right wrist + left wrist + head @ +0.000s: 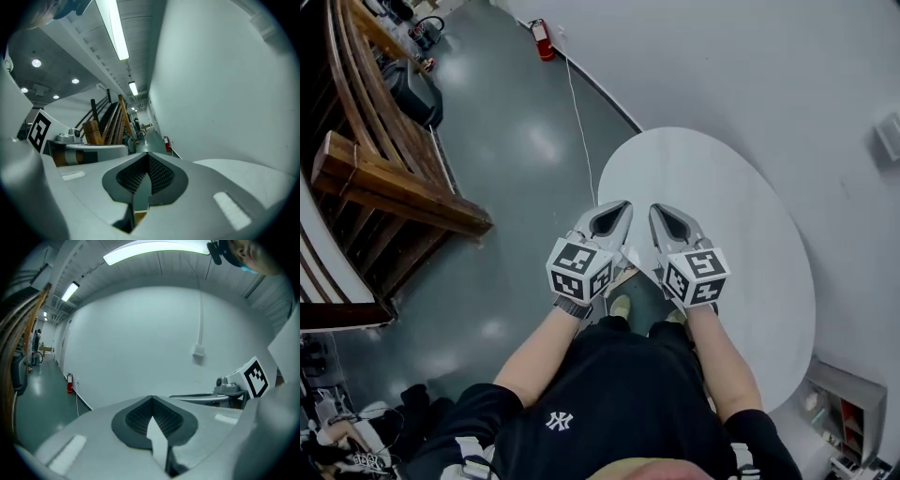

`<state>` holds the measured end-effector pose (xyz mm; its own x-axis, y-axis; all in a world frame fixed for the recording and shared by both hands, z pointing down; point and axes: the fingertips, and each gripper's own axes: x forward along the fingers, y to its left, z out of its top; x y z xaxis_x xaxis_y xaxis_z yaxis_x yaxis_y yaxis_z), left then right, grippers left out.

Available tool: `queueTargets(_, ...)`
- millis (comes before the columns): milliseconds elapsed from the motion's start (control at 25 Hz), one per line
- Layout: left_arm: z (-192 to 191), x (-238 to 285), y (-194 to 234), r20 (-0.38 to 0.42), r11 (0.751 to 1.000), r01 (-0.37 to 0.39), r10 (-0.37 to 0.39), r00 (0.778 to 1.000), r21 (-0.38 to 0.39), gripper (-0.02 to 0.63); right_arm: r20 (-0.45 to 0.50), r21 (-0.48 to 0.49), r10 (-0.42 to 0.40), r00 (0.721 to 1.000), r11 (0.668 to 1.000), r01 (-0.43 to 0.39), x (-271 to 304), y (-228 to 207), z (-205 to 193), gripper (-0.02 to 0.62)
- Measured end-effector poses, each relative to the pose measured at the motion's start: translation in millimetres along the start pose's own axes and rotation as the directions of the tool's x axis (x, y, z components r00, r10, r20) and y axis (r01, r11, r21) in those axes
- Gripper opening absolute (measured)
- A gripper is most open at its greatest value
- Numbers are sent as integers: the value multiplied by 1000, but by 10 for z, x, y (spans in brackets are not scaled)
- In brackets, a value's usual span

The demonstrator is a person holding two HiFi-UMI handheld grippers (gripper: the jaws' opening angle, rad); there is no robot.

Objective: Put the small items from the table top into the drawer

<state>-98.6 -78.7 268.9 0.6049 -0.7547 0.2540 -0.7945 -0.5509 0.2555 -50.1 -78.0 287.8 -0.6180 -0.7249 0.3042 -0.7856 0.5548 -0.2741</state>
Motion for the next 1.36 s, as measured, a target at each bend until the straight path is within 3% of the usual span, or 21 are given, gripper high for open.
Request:
queueTargets(440, 494, 83, -210, 87, 998, 19, -25, 996, 67, 0, 78, -73, 7, 997, 997, -1, -57, -3, 520, 25)
queueTargets(1360, 562, 51, -188, 110, 996, 1, -12, 994, 94, 0, 90, -100, -13, 996, 995, 22, -61, -6, 541, 25)
